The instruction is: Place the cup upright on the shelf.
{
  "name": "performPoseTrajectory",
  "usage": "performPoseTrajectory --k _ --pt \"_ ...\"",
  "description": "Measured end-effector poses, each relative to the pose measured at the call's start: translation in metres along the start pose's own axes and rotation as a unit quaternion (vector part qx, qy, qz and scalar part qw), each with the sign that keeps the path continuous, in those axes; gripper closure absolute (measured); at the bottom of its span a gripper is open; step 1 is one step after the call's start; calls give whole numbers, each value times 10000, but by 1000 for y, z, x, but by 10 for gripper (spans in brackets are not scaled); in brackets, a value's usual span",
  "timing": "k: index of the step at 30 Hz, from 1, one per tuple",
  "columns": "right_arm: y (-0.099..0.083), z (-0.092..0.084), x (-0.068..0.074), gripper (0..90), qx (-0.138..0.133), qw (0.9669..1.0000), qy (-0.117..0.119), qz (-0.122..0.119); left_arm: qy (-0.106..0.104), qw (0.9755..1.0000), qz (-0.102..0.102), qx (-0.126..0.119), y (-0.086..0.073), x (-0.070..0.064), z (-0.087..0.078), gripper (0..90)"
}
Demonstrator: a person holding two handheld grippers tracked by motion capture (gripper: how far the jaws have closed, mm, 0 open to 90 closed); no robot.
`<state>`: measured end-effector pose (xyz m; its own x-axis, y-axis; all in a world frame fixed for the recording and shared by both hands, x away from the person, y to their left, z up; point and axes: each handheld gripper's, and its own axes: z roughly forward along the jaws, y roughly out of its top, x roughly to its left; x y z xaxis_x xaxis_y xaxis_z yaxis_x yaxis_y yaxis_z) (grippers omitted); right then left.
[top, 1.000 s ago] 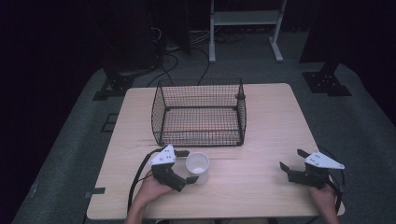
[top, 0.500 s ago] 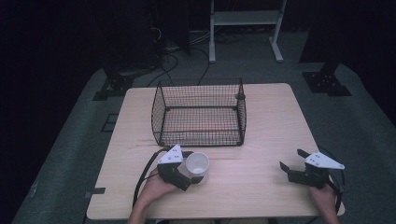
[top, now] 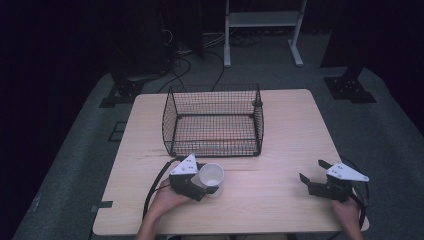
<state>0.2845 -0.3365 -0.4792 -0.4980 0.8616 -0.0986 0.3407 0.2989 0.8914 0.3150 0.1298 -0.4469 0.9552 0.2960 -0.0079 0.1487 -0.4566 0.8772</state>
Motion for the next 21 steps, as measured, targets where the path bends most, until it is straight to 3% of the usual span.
performPoseTrajectory --k 21 --pt "0 0 0 133 -5 10000 -13 1 -3 9997 167 183 11 1 -8 203"
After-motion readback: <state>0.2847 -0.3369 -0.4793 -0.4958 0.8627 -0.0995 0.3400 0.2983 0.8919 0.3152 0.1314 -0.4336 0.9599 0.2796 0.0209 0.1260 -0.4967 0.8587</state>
